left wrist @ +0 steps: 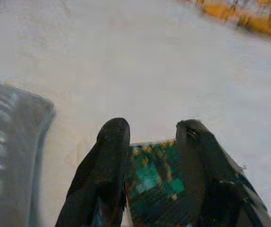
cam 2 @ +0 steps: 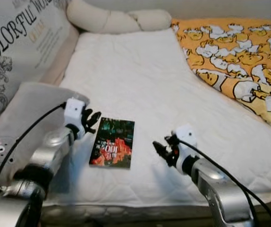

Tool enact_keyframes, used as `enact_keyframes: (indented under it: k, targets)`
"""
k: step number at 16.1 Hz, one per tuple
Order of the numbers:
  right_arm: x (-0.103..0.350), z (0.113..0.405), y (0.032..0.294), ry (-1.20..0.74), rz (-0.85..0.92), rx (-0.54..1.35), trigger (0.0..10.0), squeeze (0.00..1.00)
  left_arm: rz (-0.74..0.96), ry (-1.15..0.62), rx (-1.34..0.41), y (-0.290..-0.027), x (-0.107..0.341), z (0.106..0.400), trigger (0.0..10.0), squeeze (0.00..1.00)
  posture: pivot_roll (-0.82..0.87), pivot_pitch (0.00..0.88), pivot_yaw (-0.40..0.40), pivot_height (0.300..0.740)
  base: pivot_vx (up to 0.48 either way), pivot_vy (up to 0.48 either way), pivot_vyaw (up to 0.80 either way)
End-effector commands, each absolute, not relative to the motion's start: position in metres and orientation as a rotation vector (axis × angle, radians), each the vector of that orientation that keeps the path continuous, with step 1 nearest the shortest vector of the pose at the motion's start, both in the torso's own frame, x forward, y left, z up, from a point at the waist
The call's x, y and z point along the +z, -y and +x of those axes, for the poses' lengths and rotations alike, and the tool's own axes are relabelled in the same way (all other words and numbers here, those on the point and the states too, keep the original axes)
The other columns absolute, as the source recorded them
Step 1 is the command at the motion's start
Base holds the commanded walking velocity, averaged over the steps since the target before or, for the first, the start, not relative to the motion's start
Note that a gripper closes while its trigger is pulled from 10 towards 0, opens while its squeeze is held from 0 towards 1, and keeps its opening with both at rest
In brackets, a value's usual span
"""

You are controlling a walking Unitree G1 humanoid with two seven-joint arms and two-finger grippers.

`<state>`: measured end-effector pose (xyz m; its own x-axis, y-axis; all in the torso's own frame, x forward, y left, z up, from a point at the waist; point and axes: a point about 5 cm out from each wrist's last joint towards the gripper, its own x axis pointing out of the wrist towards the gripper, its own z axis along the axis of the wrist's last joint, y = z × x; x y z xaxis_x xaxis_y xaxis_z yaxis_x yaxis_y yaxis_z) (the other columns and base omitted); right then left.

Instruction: Clean up the room

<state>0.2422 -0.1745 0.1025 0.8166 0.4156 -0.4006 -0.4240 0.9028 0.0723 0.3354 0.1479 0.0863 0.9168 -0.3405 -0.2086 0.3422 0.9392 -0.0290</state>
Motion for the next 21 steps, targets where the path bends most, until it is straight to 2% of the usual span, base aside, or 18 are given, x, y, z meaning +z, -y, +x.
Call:
enact_keyframes:
  k: [1,3,6,10,21]
  targets:
    - [0.103,0.245,0.178,-0.405,-0.035,0.408,10.0,0.00,0.004,-0.180,-0.348,-0.152,0.097,0.334,10.0,0.00,-0.05,0.000,0.056,0.740,0.000,0.000,0.00]
    - [0.099,0.251,0.175,-0.377,-0.009,0.345,10.0,0.00,0.022,-0.106,-0.309,-0.157,0.109,0.307,10.0,0.00,-0.02,0.000,0.034,0.740,0.000,0.000,0.00]
    - [0.094,0.254,0.169,-0.379,-0.004,0.332,10.0,0.00,0.073,-0.121,-0.277,-0.160,0.108,0.286,10.0,0.00,0.03,0.000,-0.003,0.740,0.000,-0.425,0.00]
    - [0.087,0.256,0.173,-0.398,-0.016,0.295,10.0,0.00,0.082,-0.164,-0.229,-0.163,0.109,0.269,10.0,0.00,0.04,0.000,-0.014,0.740,0.000,-0.450,0.00]
    - [0.079,0.259,0.177,-0.440,-0.023,0.266,10.0,0.00,0.120,-0.208,-0.218,-0.164,0.113,0.265,10.0,0.00,0.04,0.000,0.012,0.740,0.000,-0.450,0.00]
